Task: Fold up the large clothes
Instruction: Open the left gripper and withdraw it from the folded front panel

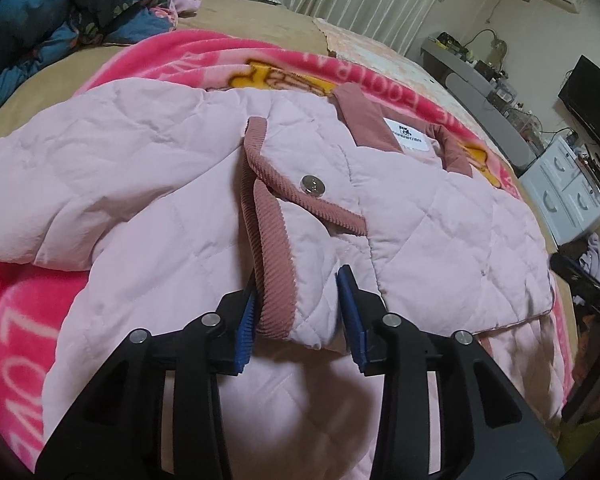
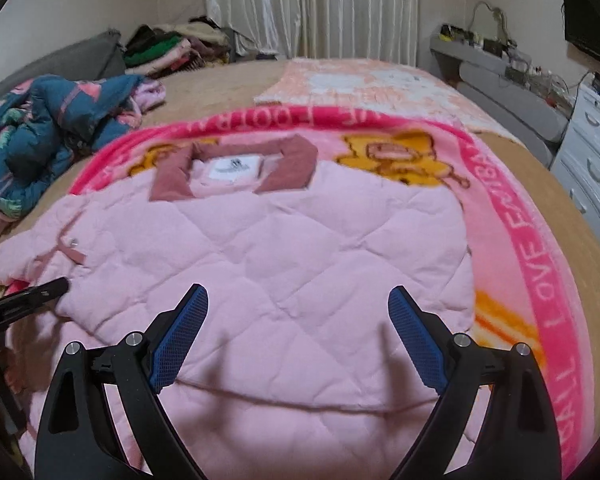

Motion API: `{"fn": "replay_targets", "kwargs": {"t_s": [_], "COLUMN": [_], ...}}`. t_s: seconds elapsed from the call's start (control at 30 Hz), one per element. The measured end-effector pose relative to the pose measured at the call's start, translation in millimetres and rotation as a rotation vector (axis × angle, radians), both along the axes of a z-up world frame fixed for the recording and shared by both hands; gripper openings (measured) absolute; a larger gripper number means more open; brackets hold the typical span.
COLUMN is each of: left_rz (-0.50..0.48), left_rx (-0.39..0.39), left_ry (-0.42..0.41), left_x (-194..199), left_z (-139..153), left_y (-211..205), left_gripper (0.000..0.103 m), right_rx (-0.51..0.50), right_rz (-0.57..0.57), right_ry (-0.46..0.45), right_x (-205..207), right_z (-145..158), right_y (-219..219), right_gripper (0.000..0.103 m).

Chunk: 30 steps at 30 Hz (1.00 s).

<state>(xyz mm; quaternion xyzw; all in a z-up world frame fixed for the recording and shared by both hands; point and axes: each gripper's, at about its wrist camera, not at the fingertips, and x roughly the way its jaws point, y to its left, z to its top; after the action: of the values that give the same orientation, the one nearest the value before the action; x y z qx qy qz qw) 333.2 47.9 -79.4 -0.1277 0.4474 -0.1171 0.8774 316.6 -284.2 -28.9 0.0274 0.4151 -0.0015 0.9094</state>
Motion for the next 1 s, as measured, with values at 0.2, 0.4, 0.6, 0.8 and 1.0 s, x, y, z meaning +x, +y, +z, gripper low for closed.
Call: {"fn": "replay_targets", "kwargs": {"t_s": [0.2, 0.4, 0.6, 0.8, 1.0], "left_rz": [-0.009, -0.019, -0.016, -0.012, -0.016], "left_rx": [0.049, 0.1, 0.11, 0.143, 0.165], "left_ry": [-0.005, -0.013, -0.006, -0.005, -0.025], "left_x": [-3, -5, -8, -13, -18], "left_z": [2, 5, 9, 15, 24], "left_y": [-8, -16, -17, -22, -26], "left_gripper": [0.038, 0.042, 0.057, 0.078, 0.089], "right_rx": [0.073, 0.029, 0.039, 0.052, 0.056], "right_rz": [-0.078, -0.087, -0.09, -0.09, -0.097], "right_ry": [0.083, 0.072, 0.064, 0.058, 0.042], "right_x": [7, 2, -9, -18, -25], "right_z": [-39, -44, -39, -34, -26], "right_y": [-25, -21, -23, -24, -24], "right_gripper": [0.091, 0.091, 0.094, 0.097, 0.098]}}
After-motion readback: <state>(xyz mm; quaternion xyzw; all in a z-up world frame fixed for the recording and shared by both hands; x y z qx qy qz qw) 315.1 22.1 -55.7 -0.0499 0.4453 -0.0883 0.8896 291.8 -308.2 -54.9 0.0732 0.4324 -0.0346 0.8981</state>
